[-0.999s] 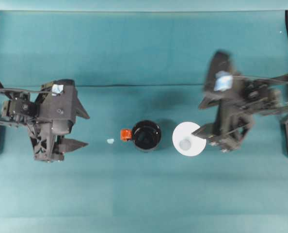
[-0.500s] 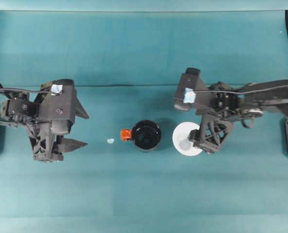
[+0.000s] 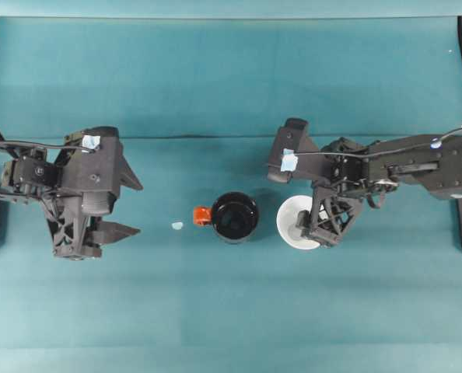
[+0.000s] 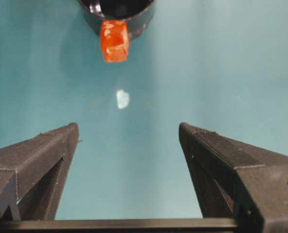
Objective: Put the paper cup into the moved red handle cup holder.
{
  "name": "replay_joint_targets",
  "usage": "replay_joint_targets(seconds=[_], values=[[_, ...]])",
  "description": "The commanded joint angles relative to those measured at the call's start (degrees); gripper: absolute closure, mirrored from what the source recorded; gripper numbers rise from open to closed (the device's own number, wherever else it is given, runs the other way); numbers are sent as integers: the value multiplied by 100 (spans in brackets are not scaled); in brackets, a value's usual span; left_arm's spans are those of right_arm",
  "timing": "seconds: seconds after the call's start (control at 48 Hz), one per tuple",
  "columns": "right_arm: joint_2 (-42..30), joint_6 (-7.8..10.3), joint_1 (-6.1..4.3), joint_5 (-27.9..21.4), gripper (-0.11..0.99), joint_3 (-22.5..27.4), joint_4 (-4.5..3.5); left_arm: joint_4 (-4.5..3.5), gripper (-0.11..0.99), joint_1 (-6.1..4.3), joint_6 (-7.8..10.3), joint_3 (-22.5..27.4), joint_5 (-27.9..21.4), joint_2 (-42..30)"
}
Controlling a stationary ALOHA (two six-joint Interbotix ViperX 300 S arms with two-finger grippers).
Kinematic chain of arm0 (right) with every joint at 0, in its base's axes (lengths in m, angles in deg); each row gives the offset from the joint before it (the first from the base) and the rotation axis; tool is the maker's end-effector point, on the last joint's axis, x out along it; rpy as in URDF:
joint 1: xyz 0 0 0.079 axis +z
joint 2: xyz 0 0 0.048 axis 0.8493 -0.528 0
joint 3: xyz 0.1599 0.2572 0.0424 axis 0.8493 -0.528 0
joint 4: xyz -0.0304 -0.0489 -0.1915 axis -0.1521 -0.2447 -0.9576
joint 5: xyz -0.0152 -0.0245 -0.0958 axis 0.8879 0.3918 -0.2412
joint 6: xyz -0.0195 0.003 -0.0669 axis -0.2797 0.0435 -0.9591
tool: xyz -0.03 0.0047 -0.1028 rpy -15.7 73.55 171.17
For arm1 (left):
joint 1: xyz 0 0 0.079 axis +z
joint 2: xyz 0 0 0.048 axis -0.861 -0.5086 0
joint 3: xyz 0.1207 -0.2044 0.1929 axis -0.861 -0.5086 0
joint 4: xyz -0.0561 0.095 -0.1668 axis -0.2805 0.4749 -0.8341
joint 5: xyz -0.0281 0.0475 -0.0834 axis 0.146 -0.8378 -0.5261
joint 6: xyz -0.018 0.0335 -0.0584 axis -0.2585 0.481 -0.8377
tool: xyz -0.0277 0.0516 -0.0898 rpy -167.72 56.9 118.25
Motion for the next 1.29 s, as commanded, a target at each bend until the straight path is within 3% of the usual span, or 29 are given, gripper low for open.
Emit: replay_joint_targets(seconds=[0.0,0.25,0.375,0.791,0.916,1.02,1.27], values=[[44,70,-9,18,15,141,44,18,-3,-18,-9,53,18,62],[35,44,0,9,78,378,53,18,-3,-18,-9,53,26,62],[35,44,44,-97,93,387,62,18,-3,-18,-9,53,18,62],[44,44,70,-167,97,387,185,18,-3,-18,-26,53,18,62],[79,44,70,-229,97,396,264,18,-3,-18,-26,53,26,62],[316,44,35,-536,97,483,334,9,-3,-18,-35,53,18,62],[1072,53,-70,-1617,97,1213,343,18,-3,-18,-35,53,18,62]])
